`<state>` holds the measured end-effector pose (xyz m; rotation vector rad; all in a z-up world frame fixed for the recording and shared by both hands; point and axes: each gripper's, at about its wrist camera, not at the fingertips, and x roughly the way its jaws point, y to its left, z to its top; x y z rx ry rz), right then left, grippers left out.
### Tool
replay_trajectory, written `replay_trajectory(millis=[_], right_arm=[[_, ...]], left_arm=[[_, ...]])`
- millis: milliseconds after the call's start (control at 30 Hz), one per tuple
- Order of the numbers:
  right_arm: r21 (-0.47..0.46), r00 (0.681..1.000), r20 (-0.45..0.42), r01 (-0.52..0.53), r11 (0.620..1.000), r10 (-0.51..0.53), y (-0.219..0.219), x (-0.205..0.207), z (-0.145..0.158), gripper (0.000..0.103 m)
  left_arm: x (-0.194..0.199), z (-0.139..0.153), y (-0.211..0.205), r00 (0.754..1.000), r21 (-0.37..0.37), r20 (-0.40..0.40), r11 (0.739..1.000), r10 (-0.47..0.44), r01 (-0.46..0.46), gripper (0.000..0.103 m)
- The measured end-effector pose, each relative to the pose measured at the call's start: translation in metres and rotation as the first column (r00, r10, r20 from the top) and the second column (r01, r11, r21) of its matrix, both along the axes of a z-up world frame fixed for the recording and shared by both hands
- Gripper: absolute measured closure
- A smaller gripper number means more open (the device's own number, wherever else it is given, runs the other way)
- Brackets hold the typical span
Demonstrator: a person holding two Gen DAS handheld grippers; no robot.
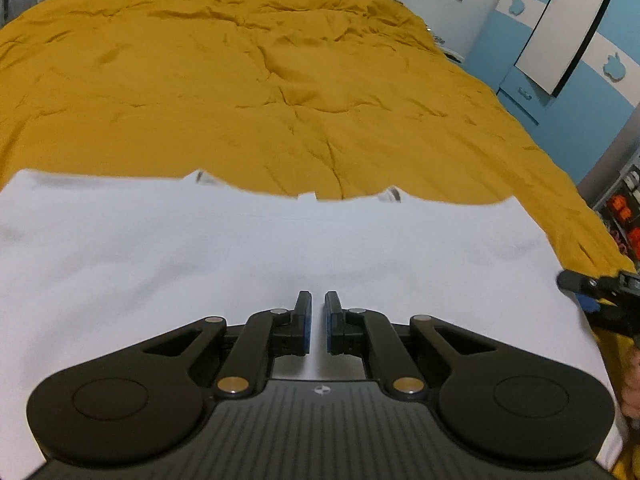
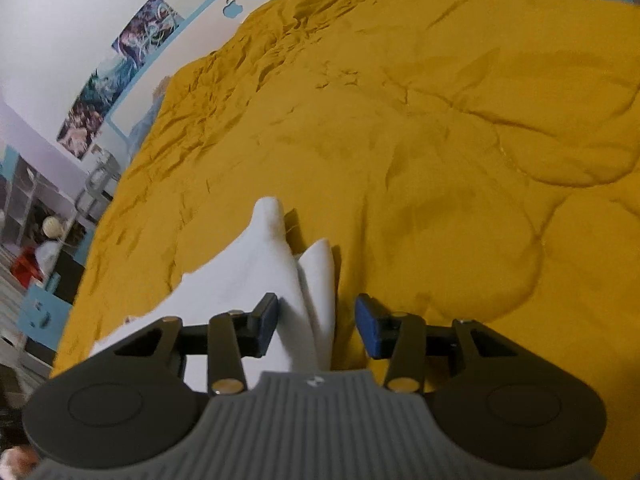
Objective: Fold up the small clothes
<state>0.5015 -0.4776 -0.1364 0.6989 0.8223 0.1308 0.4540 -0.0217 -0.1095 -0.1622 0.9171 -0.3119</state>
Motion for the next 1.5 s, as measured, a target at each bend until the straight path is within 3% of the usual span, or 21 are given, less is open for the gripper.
replay_trajectory(millis=[67, 200, 233, 400, 533, 733, 967, 1100, 1300, 1500], right_arm=[[0.039, 1.000, 0.009, 0.009, 0.999, -0.010, -0.004, 0.005, -0.005, 0.065], [0.101, 1.000, 0.007, 0.012, 0.995, -0.013, -0.005, 0.014, -0.015, 0.082], [0.109, 1.000, 0.008, 0.006, 0.994, -0.007, -0.004, 0.015, -0.016, 0.082], [0.094, 1.000, 0.023, -0.004, 0.996, 0.002, 0.000, 0.018, -0.008, 0.095], [0.071, 0.998, 0.067, -0.026, 0.997, 0.021, 0.015, 0.015, 0.023, 0.097], [0.069, 0.994, 0.101, -0.055, 0.996, 0.048, 0.062, 0.011, 0.084, 0.098], [0.052, 0.986, 0.128, -0.116, 0.992, 0.109, 0.159, 0.015, 0.144, 0.098], [0.015, 0.979, 0.140, -0.153, 0.988, 0.150, 0.230, 0.016, 0.166, 0.098], [-0.109, 0.971, 0.127, -0.190, 0.976, 0.204, 0.334, 0.023, 0.173, 0.099], [-0.231, 0.960, 0.132, -0.214, 0.949, 0.248, 0.417, 0.032, 0.158, 0.099]], left_arm=[[0.012, -0.006, -0.003, 1.000, 0.003, -0.006, 1.000, 0.006, -0.006, 0.097], [0.030, -0.013, -0.006, 0.999, -0.006, -0.002, 0.999, 0.035, -0.035, 0.097], [0.035, -0.013, -0.005, 0.999, -0.010, -0.007, 0.999, 0.046, -0.046, 0.097], [0.034, -0.003, -0.001, 0.998, -0.020, 0.012, 0.998, 0.062, -0.062, 0.097], [0.012, 0.026, 0.016, 0.996, -0.038, 0.063, 0.998, 0.057, -0.055, 0.095], [-0.033, 0.079, 0.059, 0.989, 0.010, 0.129, 0.997, 0.079, -0.081, 0.095], [-0.084, 0.105, 0.133, 0.974, 0.063, 0.157, 0.982, 0.166, -0.178, 0.095], [-0.105, 0.106, 0.181, 0.958, 0.028, 0.126, 0.965, 0.256, -0.261, 0.095], [-0.123, 0.095, 0.234, 0.933, -0.036, 0.088, 0.937, 0.350, -0.348, 0.095], [-0.129, 0.074, 0.265, 0.922, -0.091, 0.052, 0.921, 0.384, -0.379, 0.095]])
